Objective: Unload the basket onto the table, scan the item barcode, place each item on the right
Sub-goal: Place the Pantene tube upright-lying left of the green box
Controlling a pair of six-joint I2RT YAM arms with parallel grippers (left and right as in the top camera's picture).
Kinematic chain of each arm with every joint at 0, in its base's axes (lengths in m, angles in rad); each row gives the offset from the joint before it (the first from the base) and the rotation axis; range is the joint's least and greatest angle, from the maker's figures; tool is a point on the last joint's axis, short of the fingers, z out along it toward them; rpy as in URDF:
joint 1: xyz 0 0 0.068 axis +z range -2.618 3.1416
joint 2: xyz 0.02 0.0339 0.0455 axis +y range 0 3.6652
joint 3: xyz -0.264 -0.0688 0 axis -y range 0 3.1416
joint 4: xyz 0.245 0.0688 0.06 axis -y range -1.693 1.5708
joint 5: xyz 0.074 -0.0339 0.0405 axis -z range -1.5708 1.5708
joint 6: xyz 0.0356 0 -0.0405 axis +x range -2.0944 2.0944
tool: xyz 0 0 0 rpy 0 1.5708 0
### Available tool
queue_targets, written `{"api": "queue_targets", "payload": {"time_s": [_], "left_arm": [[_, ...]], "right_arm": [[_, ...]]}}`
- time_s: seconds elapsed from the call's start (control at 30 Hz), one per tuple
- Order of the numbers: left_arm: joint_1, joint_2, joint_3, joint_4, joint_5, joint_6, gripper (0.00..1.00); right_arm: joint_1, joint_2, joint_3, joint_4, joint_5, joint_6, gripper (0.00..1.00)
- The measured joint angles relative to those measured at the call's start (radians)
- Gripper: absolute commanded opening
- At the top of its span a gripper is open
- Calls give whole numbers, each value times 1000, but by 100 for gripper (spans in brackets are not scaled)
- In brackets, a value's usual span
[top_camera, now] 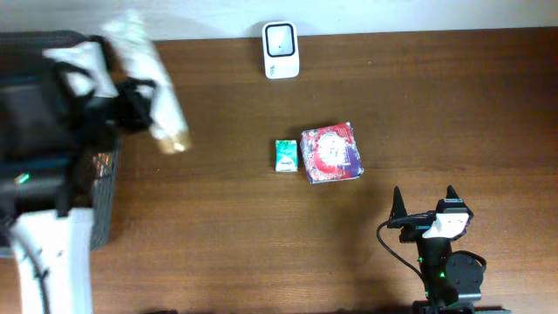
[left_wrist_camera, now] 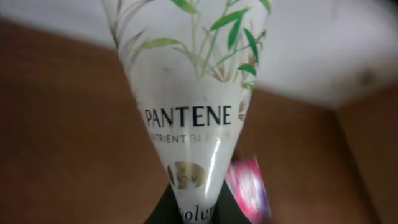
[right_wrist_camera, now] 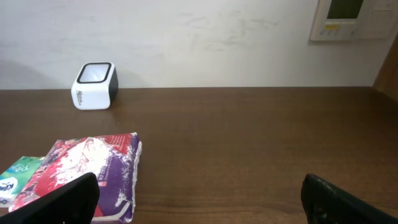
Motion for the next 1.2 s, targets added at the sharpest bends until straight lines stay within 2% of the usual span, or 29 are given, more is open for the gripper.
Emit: {"api": "queue_targets", "payload": {"time_s": [0.07,0.23,0.4,0.53,0.67,0.7,0.73,0.83,0.93,0.97,1.0,1.2], "left_arm": [[-129,96,0,-47,5,18,0],[-287,299,0,-61,-47,32,0],[-387,477,0,-93,-150,33,0],[-481,621,0,-78,-288,-7,0],[-519,735,0,-2,-371,-46,0],[-521,753,0,13,-380,-50,6],[-524,769,0,36,-397,-55,17],[-525,800,0,87,-427,-63,22],[-525,801,7,87,-434,-65,36],[-525,802,23,63,-434,-67,48],[-525,803,59,21,-434,-65,72],[-511,811,548,-377,-437,-66,75]], "right_arm": [[0,0,0,0,0,0,99],[0,0,0,0,0,0,99],[0,0,0,0,0,0,99],[0,0,0,0,0,-1,99],[0,0,0,0,0,0,99],[0,0,0,0,0,0,99],[0,0,0,0,0,0,99],[0,0,0,0,0,0,99],[0,0,0,0,0,0,99],[0,0,0,0,0,0,99],[0,0,0,0,0,0,99],[0,-2,0,0,0,0,99]]}}
